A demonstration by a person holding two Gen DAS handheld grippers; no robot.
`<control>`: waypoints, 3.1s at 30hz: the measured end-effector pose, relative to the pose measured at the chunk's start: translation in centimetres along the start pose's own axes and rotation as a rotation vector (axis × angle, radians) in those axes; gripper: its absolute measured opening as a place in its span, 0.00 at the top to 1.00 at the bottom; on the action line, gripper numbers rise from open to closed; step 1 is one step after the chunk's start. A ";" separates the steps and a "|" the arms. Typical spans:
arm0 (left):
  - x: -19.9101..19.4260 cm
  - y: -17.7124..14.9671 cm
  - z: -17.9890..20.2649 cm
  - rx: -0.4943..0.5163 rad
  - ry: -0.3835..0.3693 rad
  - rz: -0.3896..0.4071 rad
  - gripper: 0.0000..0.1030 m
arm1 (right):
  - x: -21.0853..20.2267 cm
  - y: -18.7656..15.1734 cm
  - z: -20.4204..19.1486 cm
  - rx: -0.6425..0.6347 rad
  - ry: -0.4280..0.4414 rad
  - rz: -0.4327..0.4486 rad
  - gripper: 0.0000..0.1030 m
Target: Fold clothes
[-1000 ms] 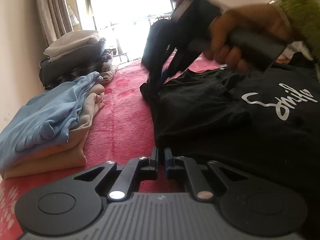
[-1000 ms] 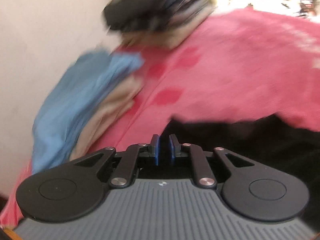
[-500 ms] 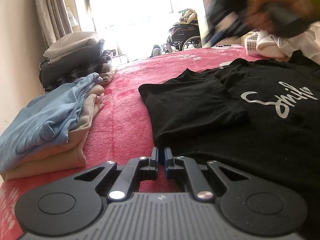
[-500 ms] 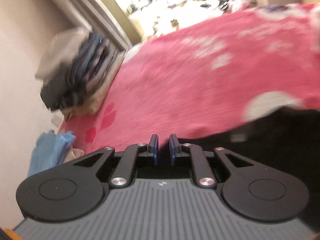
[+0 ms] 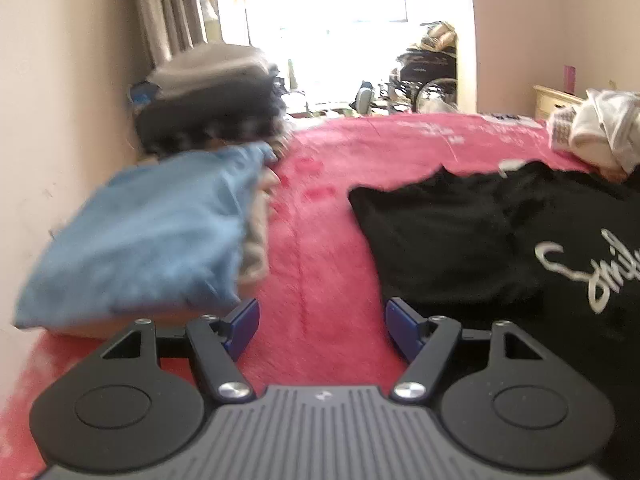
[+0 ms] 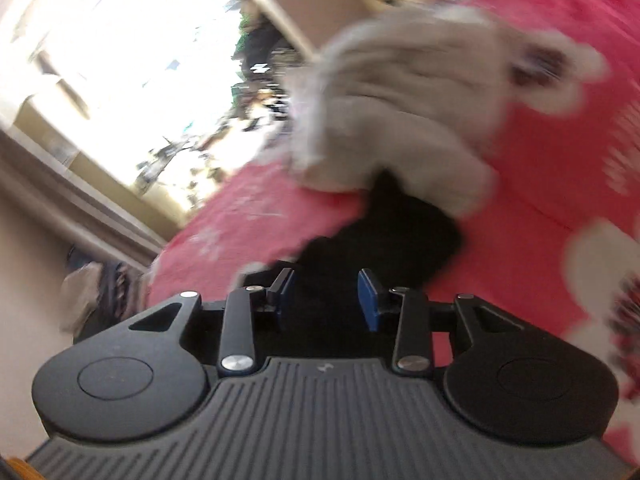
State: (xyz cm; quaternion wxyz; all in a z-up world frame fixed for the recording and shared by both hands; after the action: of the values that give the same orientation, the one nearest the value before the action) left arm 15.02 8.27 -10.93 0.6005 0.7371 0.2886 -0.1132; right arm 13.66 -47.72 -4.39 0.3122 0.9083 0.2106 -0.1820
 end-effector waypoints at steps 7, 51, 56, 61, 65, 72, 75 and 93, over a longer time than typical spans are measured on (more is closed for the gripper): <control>-4.0 4.4 3.1 0.040 -0.062 0.113 0.28 | 2.5 -1.9 9.2 0.231 -0.010 -0.009 0.63; 2.0 6.6 29.8 0.158 -0.720 0.009 0.73 | 15.2 -0.7 -3.1 -0.658 0.155 -0.299 0.73; 3.4 7.8 28.9 0.104 -0.701 -0.040 0.74 | 16.5 -0.2 -2.0 -0.472 0.152 -0.281 0.74; 4.9 8.2 28.1 0.028 -0.676 -0.105 0.74 | 19.8 -1.9 -1.9 -0.359 0.038 -0.323 0.73; 4.8 7.8 27.6 0.017 -0.670 -0.110 0.74 | 21.8 -3.3 -2.1 -0.346 -0.058 -0.361 0.74; 4.3 7.2 27.2 0.029 -0.671 -0.110 0.74 | 22.4 -4.7 -2.5 -0.463 -0.141 -0.368 0.85; 4.3 7.1 26.7 0.020 -0.667 -0.111 0.74 | 21.6 -5.0 -3.0 -0.525 -0.131 -0.356 0.94; 10.6 13.7 29.7 0.062 -0.639 -0.216 0.67 | 14.8 -9.3 -3.7 -0.864 -0.027 -0.311 0.95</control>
State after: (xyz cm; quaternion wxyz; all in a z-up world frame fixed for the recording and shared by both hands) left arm 36.64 -18.47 -12.65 0.6223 0.6475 0.1586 -0.4102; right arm 22.33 -34.70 -13.02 0.6342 0.6499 0.3970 -0.1338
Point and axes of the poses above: each gripper's, at about its wrist camera, not at the fingertips, and x roughly the way its jaws point, z to its right, y to its top, the point moved 2 cm from there along x, roughly the way its jaws point, and after that the axes turned 12 degrees about y, right-handed, at the moved point
